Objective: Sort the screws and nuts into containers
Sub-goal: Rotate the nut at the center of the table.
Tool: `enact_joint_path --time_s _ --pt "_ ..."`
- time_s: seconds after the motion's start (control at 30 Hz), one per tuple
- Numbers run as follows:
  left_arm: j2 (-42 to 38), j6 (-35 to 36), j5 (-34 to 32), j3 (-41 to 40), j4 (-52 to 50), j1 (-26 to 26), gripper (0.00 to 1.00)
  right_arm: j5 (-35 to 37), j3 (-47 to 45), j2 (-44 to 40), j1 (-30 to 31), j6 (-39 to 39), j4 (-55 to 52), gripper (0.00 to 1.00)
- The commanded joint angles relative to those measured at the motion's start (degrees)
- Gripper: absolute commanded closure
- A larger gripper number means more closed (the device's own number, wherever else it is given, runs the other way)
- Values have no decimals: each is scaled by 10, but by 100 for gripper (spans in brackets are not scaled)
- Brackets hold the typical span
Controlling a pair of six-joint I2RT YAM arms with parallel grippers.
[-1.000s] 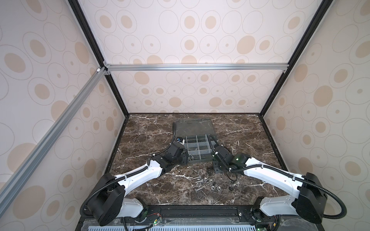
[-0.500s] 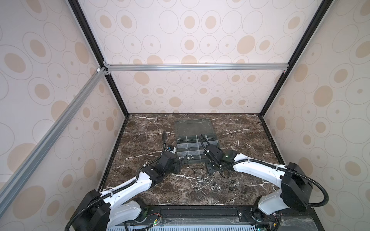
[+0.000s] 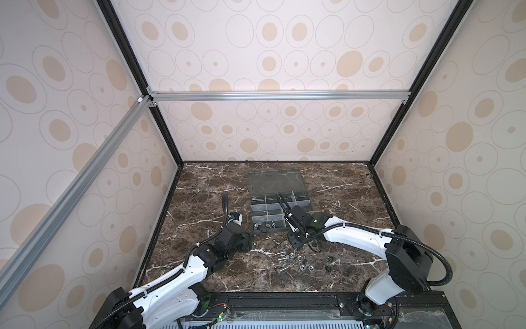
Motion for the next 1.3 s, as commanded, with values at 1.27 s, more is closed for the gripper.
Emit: enact_joint_path --time_s 1.27 --pt "-44 -35 -18 -28 -10 6 42 -2 56 101 26 -65 -15 60"
